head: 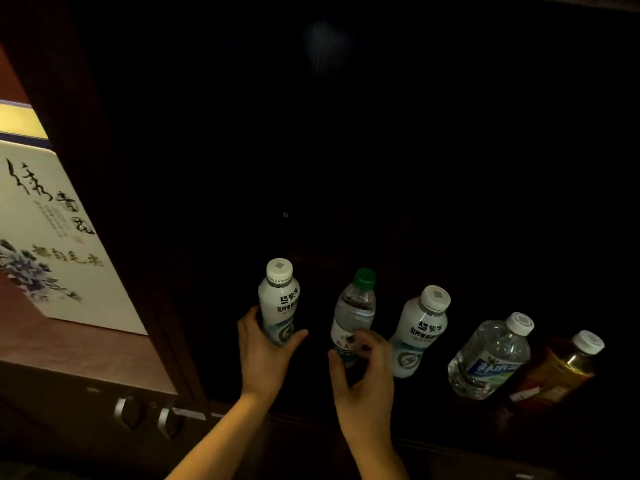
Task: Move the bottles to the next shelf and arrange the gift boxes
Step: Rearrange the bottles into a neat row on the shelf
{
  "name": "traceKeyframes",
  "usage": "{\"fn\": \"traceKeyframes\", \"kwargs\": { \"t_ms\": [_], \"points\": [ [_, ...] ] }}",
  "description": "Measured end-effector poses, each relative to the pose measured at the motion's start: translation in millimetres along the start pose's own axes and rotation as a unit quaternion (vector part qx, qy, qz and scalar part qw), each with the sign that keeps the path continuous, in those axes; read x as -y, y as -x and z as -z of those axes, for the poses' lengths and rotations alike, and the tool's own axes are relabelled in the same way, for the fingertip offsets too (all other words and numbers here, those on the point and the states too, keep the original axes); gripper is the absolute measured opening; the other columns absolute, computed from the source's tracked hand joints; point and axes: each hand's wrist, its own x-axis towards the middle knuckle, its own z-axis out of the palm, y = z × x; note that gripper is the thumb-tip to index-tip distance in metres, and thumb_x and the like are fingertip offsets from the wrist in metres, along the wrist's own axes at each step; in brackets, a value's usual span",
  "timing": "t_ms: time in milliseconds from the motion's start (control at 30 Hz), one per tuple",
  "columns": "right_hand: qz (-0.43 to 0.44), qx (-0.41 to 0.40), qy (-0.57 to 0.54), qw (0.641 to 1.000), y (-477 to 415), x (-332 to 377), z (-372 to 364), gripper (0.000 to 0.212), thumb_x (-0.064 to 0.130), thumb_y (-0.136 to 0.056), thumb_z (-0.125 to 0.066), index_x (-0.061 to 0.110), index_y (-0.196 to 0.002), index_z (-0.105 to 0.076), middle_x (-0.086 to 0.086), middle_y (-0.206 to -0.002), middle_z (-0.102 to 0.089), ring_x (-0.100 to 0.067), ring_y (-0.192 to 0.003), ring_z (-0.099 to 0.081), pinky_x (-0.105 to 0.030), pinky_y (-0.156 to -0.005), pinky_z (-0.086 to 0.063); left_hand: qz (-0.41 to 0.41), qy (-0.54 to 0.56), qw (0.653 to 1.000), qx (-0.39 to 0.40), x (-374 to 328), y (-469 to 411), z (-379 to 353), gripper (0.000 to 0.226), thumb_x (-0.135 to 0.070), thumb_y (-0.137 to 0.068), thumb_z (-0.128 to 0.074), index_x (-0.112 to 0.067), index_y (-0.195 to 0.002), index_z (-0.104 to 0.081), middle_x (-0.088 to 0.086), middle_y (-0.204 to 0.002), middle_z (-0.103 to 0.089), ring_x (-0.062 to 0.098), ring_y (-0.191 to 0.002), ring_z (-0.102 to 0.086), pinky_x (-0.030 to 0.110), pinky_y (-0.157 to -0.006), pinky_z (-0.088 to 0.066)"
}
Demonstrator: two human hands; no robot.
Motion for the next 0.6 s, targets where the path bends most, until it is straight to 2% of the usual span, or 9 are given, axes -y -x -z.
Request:
{"fn": "traceKeyframes", "kwargs": {
  "t_ms": [133, 167, 233, 333, 400, 500, 600],
  "points": [
    [0.001, -0.042, 0.036, 0.998, -6, -12, 0, 0.061, 0.015, -0.079, -0.084, 0.026, -0.127, -0.048, 0.000, -0.130, -0.049, -0.005, -0.117, -0.052, -0.018, -0.097, -0.045, 0.012, 0.012, 1.000, 0.004, 11, -5, 0, 0.079, -0.030, -0.073, -0.088, -0.012, -0.137, -0.045, 0.007, -0.134, -0.051, 0.025, -0.124, -0.054, 0.039, -0.098, -0.051],
    [-0.009, -0.044, 0.043, 0.998, -7, -16, 0, 0.064, 0.016, -0.079, -0.085, 0.025, -0.130, -0.047, 0.000, -0.132, -0.048, -0.005, -0.118, -0.051, -0.016, -0.098, -0.044, 0.014, 0.015, 1.000, 0.005, 13, -5, 1, 0.075, -0.029, -0.074, -0.088, -0.014, -0.135, -0.047, 0.005, -0.131, -0.053, 0.024, -0.120, -0.056, 0.036, -0.095, -0.052],
    [-0.036, -0.030, 0.051, 0.998, -10, -23, -1, 0.071, 0.019, -0.079, -0.085, 0.017, -0.137, -0.044, -0.002, -0.141, -0.045, -0.009, -0.125, -0.049, -0.013, -0.101, -0.041, 0.015, 0.023, 1.000, 0.009, 16, -6, 3, 0.067, -0.028, -0.075, -0.087, -0.019, -0.129, -0.048, -0.002, -0.124, -0.054, 0.013, -0.110, -0.059, 0.017, -0.085, -0.047],
    [-0.086, 0.043, 0.000, 0.995, -16, -30, -2, 0.082, 0.018, -0.084, -0.081, 0.019, -0.152, -0.035, 0.006, -0.147, -0.048, -0.005, -0.135, -0.047, -0.023, -0.109, -0.044, 0.015, 0.029, 0.999, 0.031, 19, -6, 6, 0.061, -0.027, -0.077, -0.085, -0.027, -0.126, -0.048, -0.010, -0.119, -0.055, -0.015, -0.097, -0.055, 0.000, -0.072, -0.041],
    [-0.102, 0.087, -0.031, 0.990, -20, -33, -4, 0.079, 0.015, -0.087, -0.078, 0.023, -0.153, -0.035, 0.012, -0.144, -0.054, 0.002, -0.133, -0.050, -0.026, -0.109, -0.046, 0.014, 0.033, 0.998, 0.048, 22, -6, 8, 0.062, -0.026, -0.079, -0.084, -0.024, -0.131, -0.050, -0.013, -0.120, -0.056, -0.025, -0.097, -0.050, -0.004, -0.072, -0.040],
    [-0.107, 0.097, -0.025, 0.989, -23, -39, -8, 0.075, 0.013, -0.088, -0.076, 0.021, -0.152, -0.037, 0.010, -0.140, -0.058, -0.001, -0.130, -0.054, -0.029, -0.107, -0.049, 0.008, 0.035, 0.996, 0.076, 25, -8, 10, 0.063, -0.028, -0.082, -0.081, -0.025, -0.137, -0.050, -0.019, -0.121, -0.056, -0.022, -0.102, -0.050, -0.001, -0.077, -0.040],
    [-0.118, 0.092, -0.030, 0.988, -24, -44, -10, 0.074, 0.015, -0.088, -0.076, 0.024, -0.151, -0.039, 0.014, -0.136, -0.061, 0.003, -0.125, -0.056, -0.024, -0.103, -0.051, 0.004, 0.041, 0.994, 0.105, 29, -12, 12, 0.061, -0.029, -0.085, -0.078, -0.027, -0.138, -0.049, -0.025, -0.121, -0.056, -0.020, -0.106, -0.052, 0.003, -0.084, -0.041]
  ]
}}
